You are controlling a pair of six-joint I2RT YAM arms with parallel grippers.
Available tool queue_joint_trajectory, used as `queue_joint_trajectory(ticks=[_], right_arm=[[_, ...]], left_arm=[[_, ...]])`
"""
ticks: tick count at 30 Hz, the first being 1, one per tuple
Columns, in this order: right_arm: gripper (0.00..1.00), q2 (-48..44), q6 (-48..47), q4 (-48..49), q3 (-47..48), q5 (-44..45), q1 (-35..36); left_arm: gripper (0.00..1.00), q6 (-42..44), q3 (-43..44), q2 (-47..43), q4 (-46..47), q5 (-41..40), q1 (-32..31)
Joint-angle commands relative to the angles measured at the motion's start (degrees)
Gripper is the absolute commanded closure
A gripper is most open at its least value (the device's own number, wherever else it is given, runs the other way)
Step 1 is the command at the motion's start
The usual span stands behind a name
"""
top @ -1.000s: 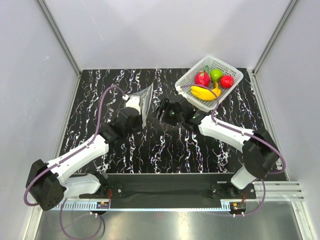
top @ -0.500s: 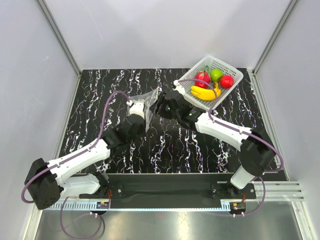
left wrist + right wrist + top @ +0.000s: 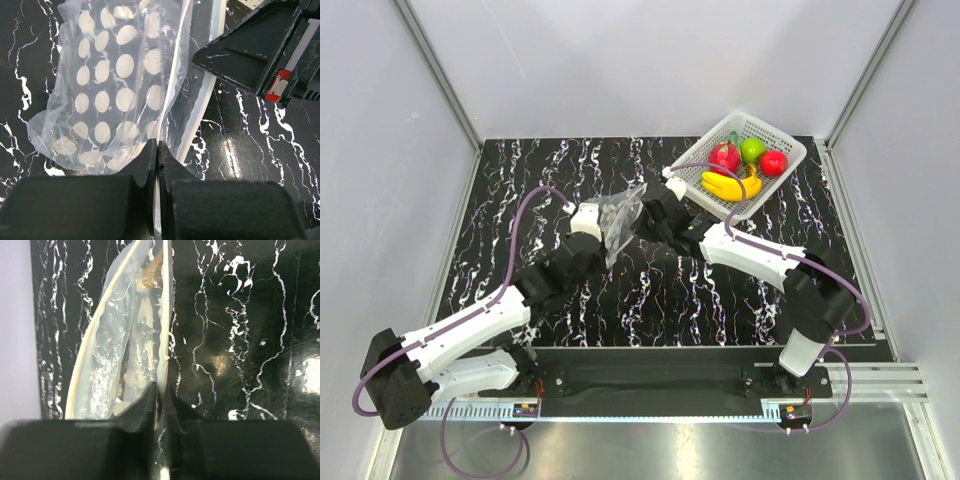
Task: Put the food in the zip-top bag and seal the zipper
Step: Open the zipper of the food storage bag at the center of the board.
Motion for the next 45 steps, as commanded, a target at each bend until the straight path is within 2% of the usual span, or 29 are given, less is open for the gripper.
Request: queue_joint_trajectory(ticks=[1, 2, 3, 6, 11, 16, 23, 29, 33, 36, 42, 45], right_arm=[[0.98, -0.23, -0.36, 0.71, 1.67, 1.33, 0.52], [1.0, -0.41, -0.71, 0.62, 1.58, 1.33, 0.52], [1.0, -0.67, -0.98, 0.71, 1.41, 1.42, 0.52], [1.0, -3.04, -2.38, 0.1, 0.61, 2.29, 0.7], [1.0, -7.09, -4.32, 1.41, -2.02, 2.91, 1.75], [1.0, -9.29, -5.64, 0.62, -1.85, 1.95, 2.01], [1.0, -11.48, -5.64, 1.76, -2.73, -0.07, 2.28], [1.0, -12.63, -6.34, 1.5, -2.81, -0.25, 2.28], [1.0, -12.8, -6.6, 1.76, -3.08, -0.34, 2.37], [1.0, -12.63, -6.6, 2.2, -3.34, -0.69, 2.37], [1.0, -12.8, -6.69, 2.64, -3.52, -0.95, 2.45], [1.0, -12.98, -6.87, 2.73, -3.69, -0.95, 2.37]], left_arm=[[1.0, 0.5, 0.72, -1.41, 1.01, -2.33, -0.4], [0.99, 0.94, 1.85, -1.5, 0.14, -3.11, -0.31], [0.82, 1.73, 2.73, -1.5, -1.87, -3.73, -0.31], [0.47, 4.09, 6.86, -1.67, -5.83, -4.61, -0.4], [0.38, 7.61, 16.69, 0.69, -11.99, -3.92, -0.4], [0.38, 10.35, 26.19, 6.92, -19.02, 0.03, -0.31], [0.42, 9.03, 26.12, 8.17, -18.07, 8.57, -0.4], [0.43, 9.29, 26.91, 10.19, -18.15, 7.96, -0.31], [0.55, 9.91, 28.05, 12.47, -17.54, 9.36, -0.4], [0.59, 9.91, 30.42, 14.84, -18.85, 9.01, -0.22], [0.58, 9.12, 32.54, 16.17, -19.3, 8.04, 1.01], [0.54, 8.59, 32.45, 16.25, -19.03, 8.83, 2.41]])
